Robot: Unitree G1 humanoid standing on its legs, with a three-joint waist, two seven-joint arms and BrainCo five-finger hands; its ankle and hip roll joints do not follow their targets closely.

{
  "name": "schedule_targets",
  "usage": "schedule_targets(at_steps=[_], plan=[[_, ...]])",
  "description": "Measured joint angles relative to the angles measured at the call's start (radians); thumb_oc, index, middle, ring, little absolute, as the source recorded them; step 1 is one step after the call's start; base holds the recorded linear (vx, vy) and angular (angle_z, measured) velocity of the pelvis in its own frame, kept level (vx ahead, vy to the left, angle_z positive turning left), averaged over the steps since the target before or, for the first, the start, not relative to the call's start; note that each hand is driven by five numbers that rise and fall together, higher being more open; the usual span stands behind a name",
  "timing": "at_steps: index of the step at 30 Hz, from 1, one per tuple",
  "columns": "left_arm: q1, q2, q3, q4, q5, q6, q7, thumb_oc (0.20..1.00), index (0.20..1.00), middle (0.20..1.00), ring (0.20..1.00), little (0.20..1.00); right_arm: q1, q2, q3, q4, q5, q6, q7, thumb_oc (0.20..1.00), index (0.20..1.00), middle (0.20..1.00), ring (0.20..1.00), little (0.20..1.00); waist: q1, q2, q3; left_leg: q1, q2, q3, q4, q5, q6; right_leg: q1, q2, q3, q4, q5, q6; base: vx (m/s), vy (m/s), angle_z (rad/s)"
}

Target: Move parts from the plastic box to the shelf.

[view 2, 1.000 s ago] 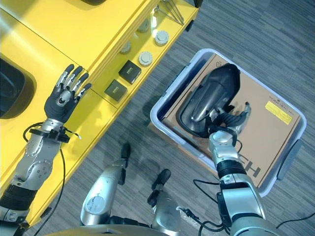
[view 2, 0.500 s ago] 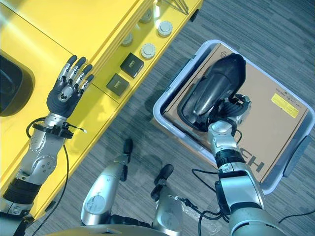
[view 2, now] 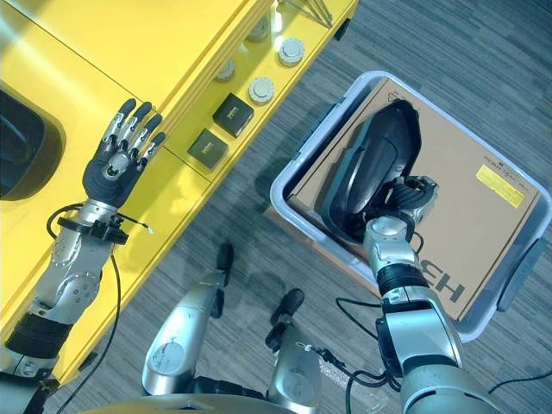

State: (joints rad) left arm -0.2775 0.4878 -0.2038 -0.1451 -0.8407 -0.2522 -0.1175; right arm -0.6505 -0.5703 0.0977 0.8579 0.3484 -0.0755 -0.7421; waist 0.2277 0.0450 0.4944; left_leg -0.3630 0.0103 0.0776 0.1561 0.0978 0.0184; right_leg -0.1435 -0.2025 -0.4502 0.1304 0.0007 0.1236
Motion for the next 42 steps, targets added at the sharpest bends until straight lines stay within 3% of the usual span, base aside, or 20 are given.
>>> schedule_targets(at_steps=[5,8,11,15,16,21,27,29,34,42], plan=[[0.017,0.001,0.003,0.0,0.0,0.001,-0.021,1.0,1.0,1.0,1.0,1.0,0.035,0.003,-0.004,-0.078,0.005,-0.032,-0.007,0.2,0.2,0.2,0.2,0.2,-0.003,0.001,0.001,0.017,-0.001,0.002,-0.005,0.001,0.001,0.014,0.0,0.001,-0.001,0.0,0.0,0.02,-0.012,0.0],[0.076,0.004,0.022,-0.035,0.011,0.031,-0.019,1.0,1.0,1.0,1.0,1.0,0.168,0.011,-0.021,-0.413,-0.004,-0.042,-0.04,0.2,0.2,0.2,0.2,0.2,-0.015,0.002,0.001,0.076,-0.006,0.006,-0.029,0.0,0.001,0.068,0.0,0.004,-0.021,0.001,0.002,0.08,-0.007,-0.01],[0.086,0.005,0.032,-0.049,0.02,0.047,-0.021,1.0,1.0,1.0,1.0,1.0,0.199,0.011,-0.024,-0.577,-0.052,-0.061,-0.052,0.2,0.2,0.2,0.2,0.2,-0.027,0.002,-0.001,0.122,-0.006,0.012,-0.044,0.0,0.0,0.106,0.002,0.013,-0.032,0.001,0.003,0.1,0.014,-0.07],[0.061,0.027,0.061,-0.124,0.023,0.127,-0.022,1.0,1.0,1.0,1.0,1.0,0.194,0.008,-0.042,-0.746,-0.118,-0.071,-0.05,0.2,0.2,0.2,0.2,0.2,-0.054,0.0,-0.013,0.186,-0.004,0.039,-0.071,-0.001,-0.001,0.147,0.002,0.039,-0.043,0.004,0.004,0.1,0.02,-0.19],[0.054,0.029,0.063,-0.126,0.023,0.136,-0.022,1.0,1.0,1.0,1.0,1.0,0.194,0.007,-0.043,-0.751,-0.122,-0.076,-0.049,0.2,0.2,0.2,0.2,0.2,-0.062,0.0,-0.026,0.189,-0.004,0.04,-0.072,-0.002,-0.002,0.151,0.001,0.04,-0.046,0.005,0.005,0.16,0.026,-0.1],[-0.084,0.016,0.022,-0.105,0.018,0.319,0.033,1.0,1.0,1.0,1.0,1.0,0.182,0.005,-0.04,-0.763,-0.143,-0.062,-0.016,0.2,0.2,0.2,0.2,0.2,-0.117,-0.002,-0.108,0.254,-0.002,0.067,-0.093,-0.012,-0.002,0.21,0.012,0.061,-0.09,0.021,0.01,0.14,0.02,-0.14],[-0.179,-0.068,-0.091,0.042,0.034,0.423,0.067,1.0,1.0,1.0,1.0,1.0,0.166,0.009,0.047,-0.728,-0.159,-0.048,0.041,0.2,0.2,0.2,0.2,0.2,-0.189,-0.013,-0.252,0.343,0.002,0.099,-0.141,-0.018,-0.012,0.282,0.028,0.086,-0.153,0.032,0.007,0.11,-0.003,-0.2],[-0.24,-0.102,-0.173,0.125,0.041,0.452,0.07,1.0,1.0,1.0,1.0,1.0,0.156,0.012,0.083,-0.667,-0.157,-0.044,0.055,0.2,0.2,0.2,0.2,0.2,-0.205,-0.017,-0.297,0.367,0.007,0.109,-0.15,-0.021,-0.016,0.299,0.033,0.095,-0.165,0.031,0.007,0.08,-0.02,-0.16],[-0.27,-0.181,-0.246,0.222,0.04,0.486,0.107,1.0,1.0,1.0,1.0,1.0,0.155,0.022,0.139,-0.624,-0.151,-0.032,0.087,0.2,0.2,0.2,0.2,0.2,-0.254,-0.016,-0.331,0.396,0.018,0.126,-0.163,-0.021,-0.019,0.318,0.046,0.116,-0.18,0.035,0.002,0.06,-0.022,-0.15],[-0.276,-0.213,-0.273,0.252,0.06,0.494,0.13,1.0,1.0,1.0,1.0,1.0,0.155,0.075,0.178,-0.605,-0.14,-0.025,0.123,0.2,0.2,0.2,0.2,0.2,-0.254,-0.012,-0.338,0.412,0.034,0.142,-0.175,-0.013,-0.029,0.32,0.056,0.138,-0.185,0.042,-0.007,0.02,-0.006,-0.06]])
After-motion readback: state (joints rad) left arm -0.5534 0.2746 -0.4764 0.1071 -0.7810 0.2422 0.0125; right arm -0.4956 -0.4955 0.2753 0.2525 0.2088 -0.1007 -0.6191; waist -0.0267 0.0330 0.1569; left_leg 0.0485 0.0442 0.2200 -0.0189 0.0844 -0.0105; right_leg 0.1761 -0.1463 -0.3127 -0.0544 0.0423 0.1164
